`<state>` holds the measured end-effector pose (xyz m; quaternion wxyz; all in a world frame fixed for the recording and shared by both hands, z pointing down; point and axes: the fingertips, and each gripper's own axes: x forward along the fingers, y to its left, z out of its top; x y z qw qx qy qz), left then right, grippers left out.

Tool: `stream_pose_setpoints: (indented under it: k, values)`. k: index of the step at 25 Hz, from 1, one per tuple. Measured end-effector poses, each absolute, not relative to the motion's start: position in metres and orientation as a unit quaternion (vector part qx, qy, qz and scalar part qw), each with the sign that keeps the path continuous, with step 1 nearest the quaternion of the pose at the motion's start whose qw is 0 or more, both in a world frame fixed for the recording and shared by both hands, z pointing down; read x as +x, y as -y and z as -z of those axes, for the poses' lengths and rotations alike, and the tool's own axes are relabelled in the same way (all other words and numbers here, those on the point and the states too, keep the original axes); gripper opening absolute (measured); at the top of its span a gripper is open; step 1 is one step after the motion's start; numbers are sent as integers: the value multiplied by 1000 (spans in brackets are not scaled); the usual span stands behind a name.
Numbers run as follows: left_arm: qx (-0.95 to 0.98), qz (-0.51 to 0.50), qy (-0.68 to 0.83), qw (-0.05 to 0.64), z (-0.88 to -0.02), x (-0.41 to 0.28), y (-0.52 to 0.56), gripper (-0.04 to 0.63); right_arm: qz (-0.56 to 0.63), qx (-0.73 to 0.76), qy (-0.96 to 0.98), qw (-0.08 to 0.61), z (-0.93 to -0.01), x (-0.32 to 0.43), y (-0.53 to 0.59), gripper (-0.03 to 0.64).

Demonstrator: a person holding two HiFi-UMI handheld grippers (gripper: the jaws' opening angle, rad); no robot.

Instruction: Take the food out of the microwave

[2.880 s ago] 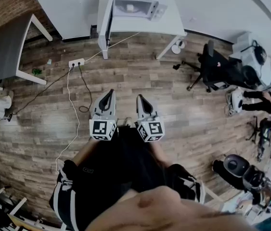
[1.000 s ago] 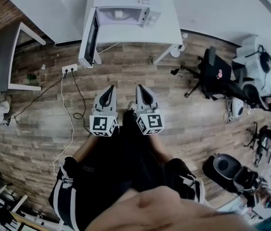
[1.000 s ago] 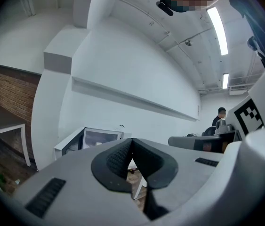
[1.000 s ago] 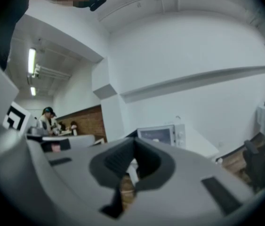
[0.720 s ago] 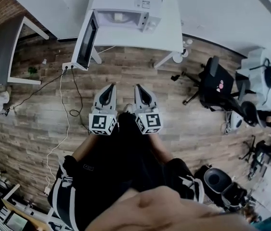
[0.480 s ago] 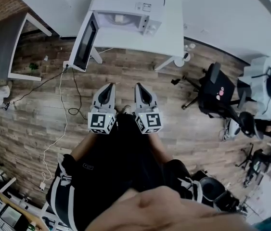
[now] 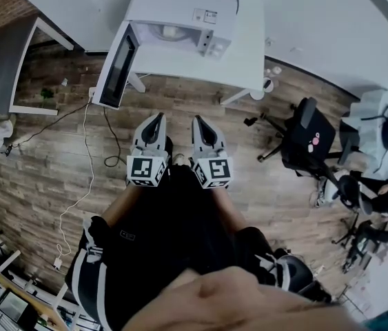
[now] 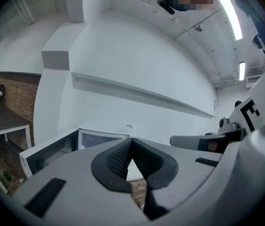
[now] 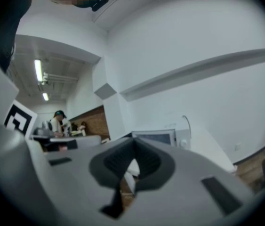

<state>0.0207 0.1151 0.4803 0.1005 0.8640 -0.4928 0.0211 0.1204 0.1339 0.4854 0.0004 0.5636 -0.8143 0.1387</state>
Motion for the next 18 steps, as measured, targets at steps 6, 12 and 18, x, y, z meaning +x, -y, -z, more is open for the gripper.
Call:
stream_pose_setpoints:
  k: [6, 12, 18]
  values:
    - [861, -12, 498, 104, -482, 19, -67, 31, -138, 562, 816, 9, -487, 118, -90, 31]
    - [863, -15, 493, 110, -486, 8, -12, 31, -136, 564, 814, 14, -486, 106, -33, 31]
    - [871, -18, 478, 113, -487, -3, 42, 31, -137, 575, 806, 20, -485, 92, 20, 31]
